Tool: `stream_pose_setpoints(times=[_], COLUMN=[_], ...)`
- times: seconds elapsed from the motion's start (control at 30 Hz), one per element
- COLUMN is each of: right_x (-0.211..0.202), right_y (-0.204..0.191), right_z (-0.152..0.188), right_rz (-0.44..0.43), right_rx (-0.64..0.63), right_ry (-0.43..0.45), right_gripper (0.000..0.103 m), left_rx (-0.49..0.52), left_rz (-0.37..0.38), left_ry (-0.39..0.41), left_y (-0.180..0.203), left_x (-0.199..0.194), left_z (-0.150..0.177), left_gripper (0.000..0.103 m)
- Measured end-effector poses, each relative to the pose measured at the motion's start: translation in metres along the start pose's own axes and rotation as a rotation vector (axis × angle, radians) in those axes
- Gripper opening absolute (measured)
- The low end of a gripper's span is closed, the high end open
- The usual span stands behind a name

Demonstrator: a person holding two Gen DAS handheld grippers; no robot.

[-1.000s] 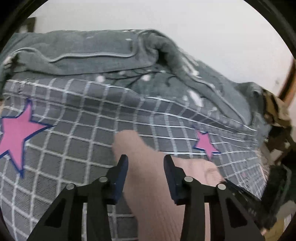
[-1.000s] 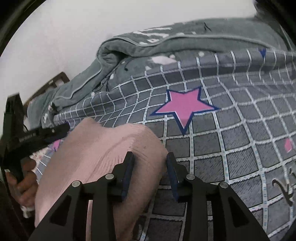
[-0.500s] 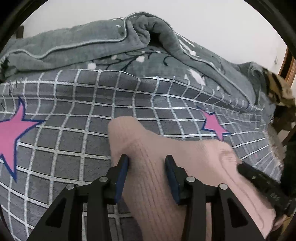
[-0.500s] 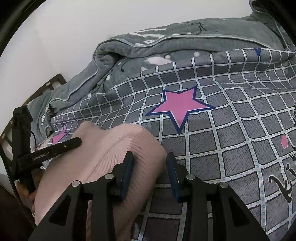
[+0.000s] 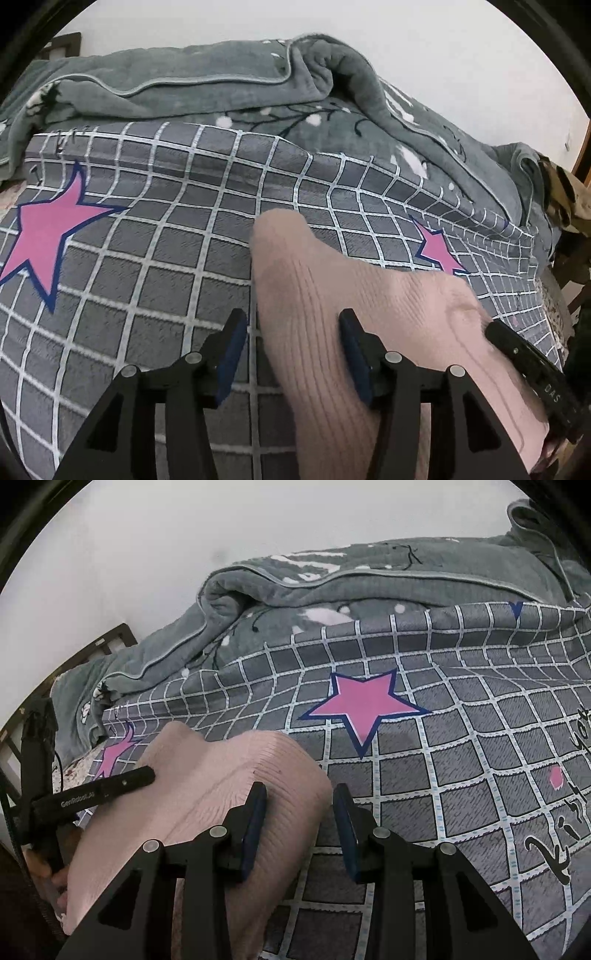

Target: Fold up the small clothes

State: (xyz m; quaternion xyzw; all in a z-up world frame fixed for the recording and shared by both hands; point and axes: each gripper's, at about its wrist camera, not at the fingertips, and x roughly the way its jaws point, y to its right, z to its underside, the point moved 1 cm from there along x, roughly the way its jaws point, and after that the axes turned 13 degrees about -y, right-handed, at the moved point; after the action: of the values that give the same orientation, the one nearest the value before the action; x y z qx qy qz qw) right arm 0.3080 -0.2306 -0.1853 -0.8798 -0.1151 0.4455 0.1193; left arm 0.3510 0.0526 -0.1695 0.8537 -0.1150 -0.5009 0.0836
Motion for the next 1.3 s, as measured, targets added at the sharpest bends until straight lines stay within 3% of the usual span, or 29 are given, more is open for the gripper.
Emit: stream_pose_setpoints(times=[0.4,0.57,0.73,1.0,1.17,1.3], right_x=[-0.026,-0.048,-0.08,-0.156,-0.196,-0.209], right_y=[-0.016,-0.025,-0.044,-0.072,-0.079,-0.068], right_z=[0.01,0.021,0.049,0.076,0.097,0.125], right_rz=[-0.021,-0.03,0.039,0.161,0.22,0.18], right_rx=[-0.08,-0.061,-0.057,-0.057,-0.027,0.064], right_ry=[0.113,0.104,0.07,0.121,0.149,0.126], right_gripper=[0.039,0.039,0.039,0.039,0.044,0.044], left_rx=[-0.005,0.025,0.028,0.091,0.126,0.119], left_rz=[0.051,0.073,0.157,0.22,0.225,0.197], left_ry=[0.041,0.025,-0.002,0.039,0.032,0.054], left_y=[0.004,0.012,0.022,0.041,0.042,0.036], left_x=[-0.035,-0.049,-0.061,-0.089,-0.095,-0.105], left_z=[0.026,0.041,0.05,0.063,0.068,0.073], left_gripper=[0.051,0.051,0.051,0.051,0.052,0.052])
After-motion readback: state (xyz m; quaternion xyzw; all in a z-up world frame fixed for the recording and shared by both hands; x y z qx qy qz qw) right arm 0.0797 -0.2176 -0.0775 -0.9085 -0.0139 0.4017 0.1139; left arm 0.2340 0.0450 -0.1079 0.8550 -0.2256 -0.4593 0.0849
